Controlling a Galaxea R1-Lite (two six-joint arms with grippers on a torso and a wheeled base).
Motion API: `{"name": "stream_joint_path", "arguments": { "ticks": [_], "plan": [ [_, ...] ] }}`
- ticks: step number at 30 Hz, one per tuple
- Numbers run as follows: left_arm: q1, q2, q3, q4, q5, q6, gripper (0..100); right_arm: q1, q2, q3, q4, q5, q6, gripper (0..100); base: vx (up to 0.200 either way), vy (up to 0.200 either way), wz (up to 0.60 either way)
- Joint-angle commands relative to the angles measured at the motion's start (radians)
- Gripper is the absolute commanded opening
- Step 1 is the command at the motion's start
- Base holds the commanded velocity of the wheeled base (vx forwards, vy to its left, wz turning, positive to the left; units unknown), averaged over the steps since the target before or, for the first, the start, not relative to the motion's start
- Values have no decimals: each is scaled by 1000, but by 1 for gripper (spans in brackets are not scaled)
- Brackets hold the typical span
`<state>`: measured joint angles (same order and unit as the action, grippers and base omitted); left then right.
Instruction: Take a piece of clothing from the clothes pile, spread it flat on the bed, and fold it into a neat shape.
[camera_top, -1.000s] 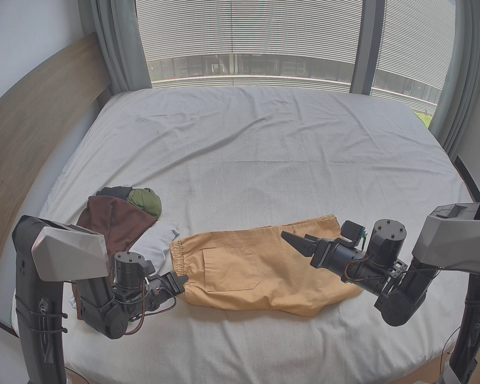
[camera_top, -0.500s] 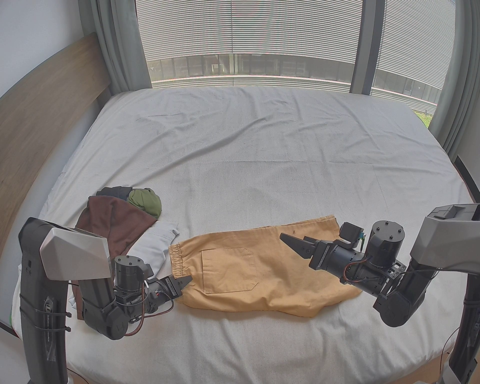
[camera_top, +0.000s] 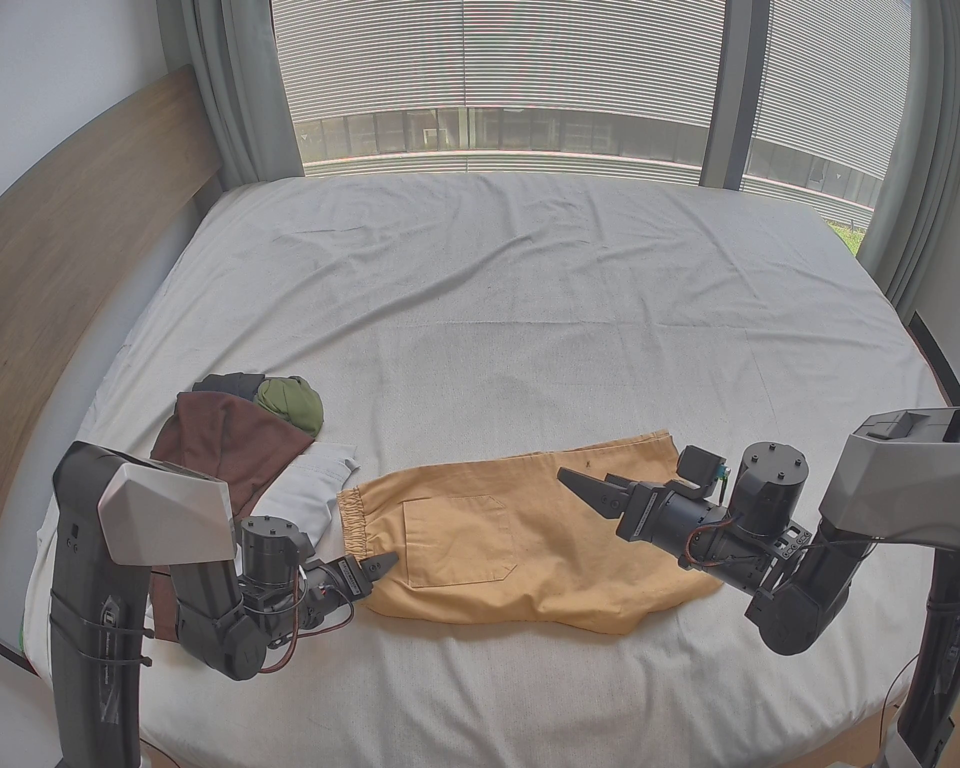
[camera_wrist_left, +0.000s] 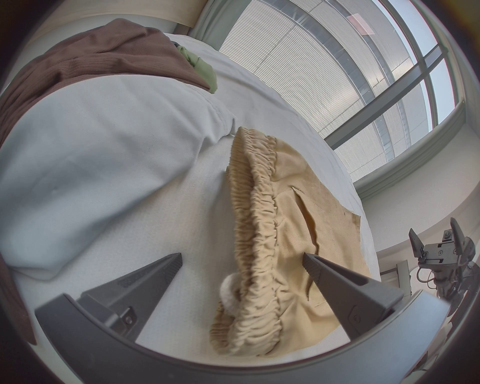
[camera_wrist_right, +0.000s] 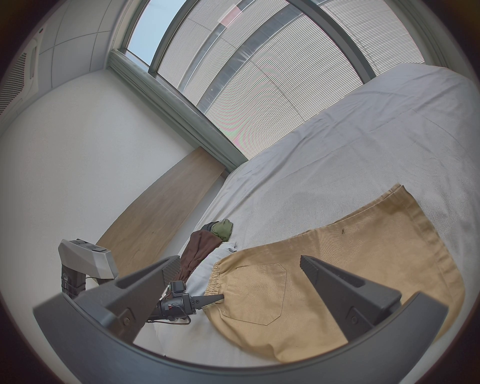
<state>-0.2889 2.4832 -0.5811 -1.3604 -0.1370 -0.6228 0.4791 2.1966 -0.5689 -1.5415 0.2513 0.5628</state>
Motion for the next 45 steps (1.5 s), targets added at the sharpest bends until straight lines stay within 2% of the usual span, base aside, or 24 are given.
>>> {"name": "stream_joint_path", "arguments": {
  "ticks": [1, 5, 8, 20, 21, 31, 39, 45],
  "plan": [
    [-27, 10, -39, 3, -6, -6, 100, 3, 2, 1, 0, 0, 0, 100, 0, 0, 0],
    [-44, 11, -75, 15, -7, -22, 100, 3, 2, 1, 0, 0, 0, 100, 0, 0, 0],
    [-61, 6, -125, 34, -7, -80, 100, 3, 2, 1, 0, 0, 0, 100, 0, 0, 0],
    [-47, 11, -125, 60, 2, -83, 100, 4, 2, 1, 0, 0, 0, 100, 0, 0, 0],
    [-42, 11, -123, 60, 2, -83, 0, 4, 2, 1, 0, 0, 0, 100, 0, 0, 0],
    [-4, -3, -121, 55, 2, -83, 0, 10, 9, 6, 0, 0, 0, 100, 0, 0, 0],
    [14, -135, 6, 47, -7, -38, 0, 9, 25, 6, 0, -1, -1, 100, 0, 0, 0],
    [73, -167, 53, 41, -10, 8, 0, 9, 35, 4, 0, -1, -1, 100, 0, 0, 0]
  ]
}}
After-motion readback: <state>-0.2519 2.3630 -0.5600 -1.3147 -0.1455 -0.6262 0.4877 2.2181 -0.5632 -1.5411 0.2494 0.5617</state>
